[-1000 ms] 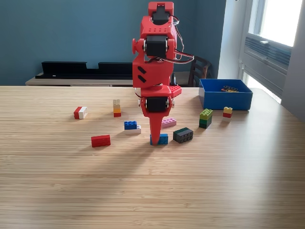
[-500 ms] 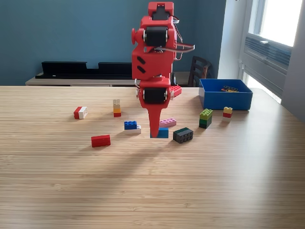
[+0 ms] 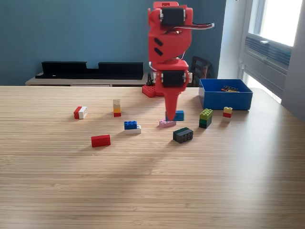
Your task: Grasp a lego block and put it in the bin.
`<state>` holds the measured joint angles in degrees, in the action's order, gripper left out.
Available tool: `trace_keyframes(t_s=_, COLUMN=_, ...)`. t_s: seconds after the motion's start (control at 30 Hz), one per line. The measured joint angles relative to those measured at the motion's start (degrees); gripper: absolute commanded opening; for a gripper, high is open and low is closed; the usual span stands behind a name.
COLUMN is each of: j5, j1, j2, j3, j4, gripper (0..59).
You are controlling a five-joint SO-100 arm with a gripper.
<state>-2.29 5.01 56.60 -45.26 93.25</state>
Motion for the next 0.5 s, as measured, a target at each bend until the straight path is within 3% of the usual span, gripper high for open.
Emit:
trace_keyframes(t_s=0.23, j5=-2.9, j1=13.01, j2=0.79, j3=-2.2, j4=3.43, gripper=0.0)
trace_keyframes(t_s=0.5, j5=-4.75, j1=29.53, j2=10.55, j3=-10.11, j4=3.43, gripper=0.0)
